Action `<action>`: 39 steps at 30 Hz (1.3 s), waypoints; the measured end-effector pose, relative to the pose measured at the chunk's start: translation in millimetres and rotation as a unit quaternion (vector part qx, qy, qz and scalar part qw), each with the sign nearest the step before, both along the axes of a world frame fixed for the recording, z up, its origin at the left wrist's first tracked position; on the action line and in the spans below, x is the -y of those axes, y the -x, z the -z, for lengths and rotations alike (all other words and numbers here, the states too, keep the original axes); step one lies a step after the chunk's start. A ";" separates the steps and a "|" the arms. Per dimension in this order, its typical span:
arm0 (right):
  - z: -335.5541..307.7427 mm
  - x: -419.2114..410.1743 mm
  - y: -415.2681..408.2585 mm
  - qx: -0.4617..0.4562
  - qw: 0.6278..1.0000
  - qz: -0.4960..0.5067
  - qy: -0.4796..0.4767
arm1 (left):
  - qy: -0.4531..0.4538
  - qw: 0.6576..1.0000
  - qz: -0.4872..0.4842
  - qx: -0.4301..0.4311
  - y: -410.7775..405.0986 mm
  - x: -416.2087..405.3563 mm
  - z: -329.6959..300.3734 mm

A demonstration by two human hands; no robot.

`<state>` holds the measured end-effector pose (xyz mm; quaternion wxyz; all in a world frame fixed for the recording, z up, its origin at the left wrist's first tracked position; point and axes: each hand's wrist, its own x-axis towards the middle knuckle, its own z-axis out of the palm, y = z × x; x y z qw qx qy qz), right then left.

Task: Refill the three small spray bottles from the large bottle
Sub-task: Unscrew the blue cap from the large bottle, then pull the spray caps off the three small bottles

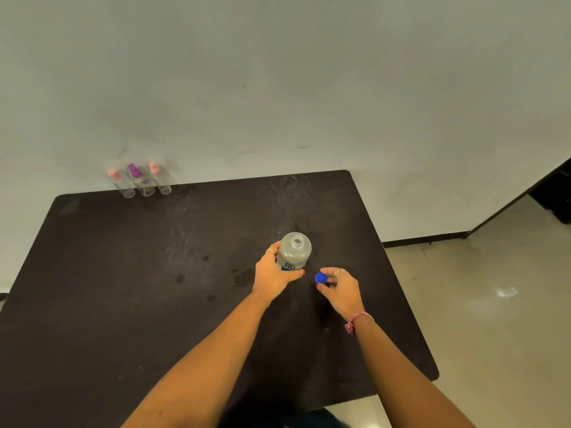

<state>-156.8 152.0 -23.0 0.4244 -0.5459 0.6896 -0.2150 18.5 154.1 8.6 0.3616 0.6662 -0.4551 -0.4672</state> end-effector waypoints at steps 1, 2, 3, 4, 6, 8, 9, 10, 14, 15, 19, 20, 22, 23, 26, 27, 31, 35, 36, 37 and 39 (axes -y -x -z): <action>2.2 0.5 1.3 -0.002 1.000 -0.003 -0.005 | -0.004 1.000 0.003 0.001 1.1 0.0 3.2; 3.6 0.6 2.4 -0.004 1.000 -0.007 -0.008 | -0.008 1.000 0.004 0.002 2.0 -0.3 5.9; 4.8 1.1 3.3 -0.006 1.000 -0.013 -0.011 | -0.011 1.000 0.006 0.002 3.0 -0.3 8.7; 5.9 1.6 3.8 -0.009 1.000 -0.019 -0.013 | -0.014 1.000 0.008 0.002 4.0 -0.3 11.2; 8.3 2.3 4.4 -0.020 0.999 -0.033 -0.021 | -0.019 1.000 0.012 0.001 5.4 -0.1 16.0; 10.5 2.9 4.7 -0.033 0.998 -0.042 -0.026 | -0.022 1.000 0.013 -0.001 6.2 0.3 19.2; 11.8 3.2 5.0 -0.039 0.998 -0.046 -0.027 | -0.024 1.000 0.013 -0.002 6.4 0.6 20.4; 12.6 3.4 5.3 -0.045 0.997 -0.051 -0.027 | -0.026 1.000 0.013 -0.002 6.5 0.6 21.6; 13.9 4.7 5.0 -0.053 0.996 -0.063 -0.027 | -0.030 0.999 0.018 0.000 5.5 1.4 26.6; 14.1 5.3 5.0 -0.052 0.996 -0.063 -0.027 | -0.031 0.999 0.020 0.001 5.1 2.0 27.3; 11.7 6.8 6.4 -0.040 0.997 -0.065 -0.030 | -0.037 0.999 0.029 0.001 2.9 3.8 27.5; 10.9 7.5 7.3 -0.040 0.996 -0.070 -0.033 | -0.038 0.999 0.031 0.000 2.3 4.1 27.4; 8.6 9.9 9.4 -0.048 0.995 -0.082 -0.038 | -0.040 0.998 0.038 0.002 1.0 4.8 26.9; 6.8 11.6 10.3 -0.053 0.994 -0.086 -0.038 | -0.041 0.998 0.043 0.004 0.2 5.0 26.9; -4.3 16.9 12.1 -0.061 0.994 -0.092 -0.022 | -0.048 0.997 0.066 0.011 -4.2 3.9 24.9; -9.5 19.2 12.6 -0.064 0.993 -0.095 -0.010 | -0.050 0.996 0.073 0.016 -6.8 3.3 23.8; -32.1 30.7 10.7 -0.062 0.988 -0.117 0.079 | -0.042 0.991 0.100 0.077 -27.2 -2.9 18.9; -61.0 45.5 -2.7 -0.043 0.980 -0.118 0.157 | -0.023 0.987 0.098 0.124 -57.4 -12.9 10.8; -68.9 48.2 -9.1 -0.035 0.977 -0.120 0.173 | -0.015 0.987 0.092 0.132 -66.7 -15.9 7.7; -76.7 50.7 -15.4 -0.025 0.975 -0.119 0.187 | -0.008 0.987 0.086 0.137 -75.3 -18.5 5.0; -91.9 53.5 -32.8 -0.005 0.970 -0.118 0.212 | 0.010 0.988 0.062 0.142 -95.1 -25.3 -0.6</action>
